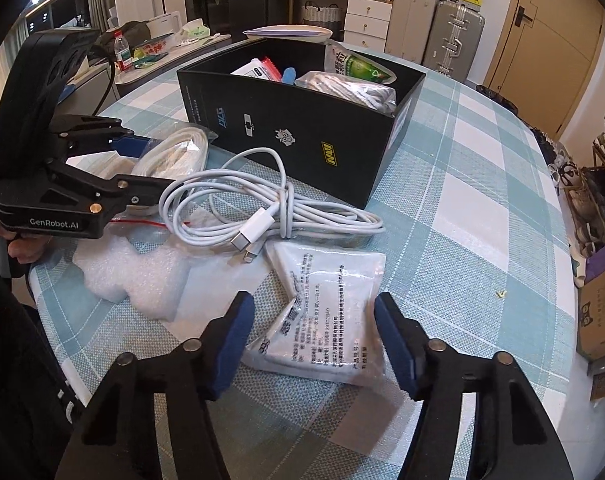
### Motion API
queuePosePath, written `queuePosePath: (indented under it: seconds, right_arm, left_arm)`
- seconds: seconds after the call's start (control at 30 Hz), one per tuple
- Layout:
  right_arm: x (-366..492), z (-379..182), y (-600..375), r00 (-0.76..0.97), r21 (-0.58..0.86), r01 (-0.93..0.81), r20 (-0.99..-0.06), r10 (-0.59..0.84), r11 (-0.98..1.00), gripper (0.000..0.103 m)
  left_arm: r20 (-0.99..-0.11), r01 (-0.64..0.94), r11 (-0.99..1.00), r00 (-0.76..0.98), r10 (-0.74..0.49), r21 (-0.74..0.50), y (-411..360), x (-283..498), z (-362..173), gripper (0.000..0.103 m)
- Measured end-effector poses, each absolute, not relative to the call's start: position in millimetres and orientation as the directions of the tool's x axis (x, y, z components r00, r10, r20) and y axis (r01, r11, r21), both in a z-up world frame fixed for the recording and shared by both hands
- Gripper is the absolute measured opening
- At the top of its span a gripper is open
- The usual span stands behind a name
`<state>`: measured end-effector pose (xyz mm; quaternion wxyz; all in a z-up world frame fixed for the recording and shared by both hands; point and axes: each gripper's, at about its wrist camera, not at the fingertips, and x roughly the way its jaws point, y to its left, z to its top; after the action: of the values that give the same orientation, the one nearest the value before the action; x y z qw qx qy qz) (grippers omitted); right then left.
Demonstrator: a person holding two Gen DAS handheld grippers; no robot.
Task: Organize soft objects
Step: 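Grasp the bagged rope coil with the left tool while the right grasps the white sachet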
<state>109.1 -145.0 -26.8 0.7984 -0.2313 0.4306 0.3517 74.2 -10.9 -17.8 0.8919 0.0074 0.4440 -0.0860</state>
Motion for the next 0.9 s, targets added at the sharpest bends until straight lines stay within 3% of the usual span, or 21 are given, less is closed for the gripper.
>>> queuePosePath:
  seconds: [0.03,0.2,0.43,0.6,0.67,0.73,0.83,0.9]
  right_arm:
    - [110,-27,-146,0.384,-0.068,-0.760,-0.850,0.361,0.647,0.048]
    - [108,-24,-149,0.388,-0.078,-0.768,-0.846,0.365,0.636,0.044]
    - [104,-16,-154,0.407,-0.094,-0.772,-0.833,0.375,0.629,0.043]
    - [102,-11,-156,0.419,-0.103,-0.769,-0.826,0.376,0.631,0.043]
    - [101,-10,-157,0.421,-0.105,-0.769,-0.825,0.376,0.631,0.043]
    - [100,-9,-157,0.421,-0.105,-0.770,-0.824,0.378,0.629,0.043]
    - [99,-9,-157,0.422,-0.105,-0.771,-0.824,0.379,0.628,0.043]
    - [100,-9,-157,0.421,-0.104,-0.770,-0.824,0.379,0.629,0.043]
  left_arm:
    - [-0.792,0.163,0.985,0.592,-0.150,-0.065,-10,74,-17,0.046]
    - [-0.789,0.171,0.982,0.591,-0.166,-0.079,-7,74,-14,0.043]
    - [-0.779,0.192,0.978,0.601,-0.179,-0.076,-7,72,-6,0.035]
    - [-0.783,0.194,0.977,0.593,-0.187,-0.086,-6,73,-7,0.037]
    - [-0.786,0.188,0.977,0.588,-0.192,-0.098,-5,74,-8,0.041]
    - [-0.792,0.166,0.980,0.582,-0.185,-0.107,-3,76,-10,0.063]
    - [-0.799,0.159,0.983,0.577,-0.171,-0.096,-8,77,-14,0.066]
    - [-0.806,0.166,0.983,0.571,-0.159,-0.076,-13,77,-18,0.079]
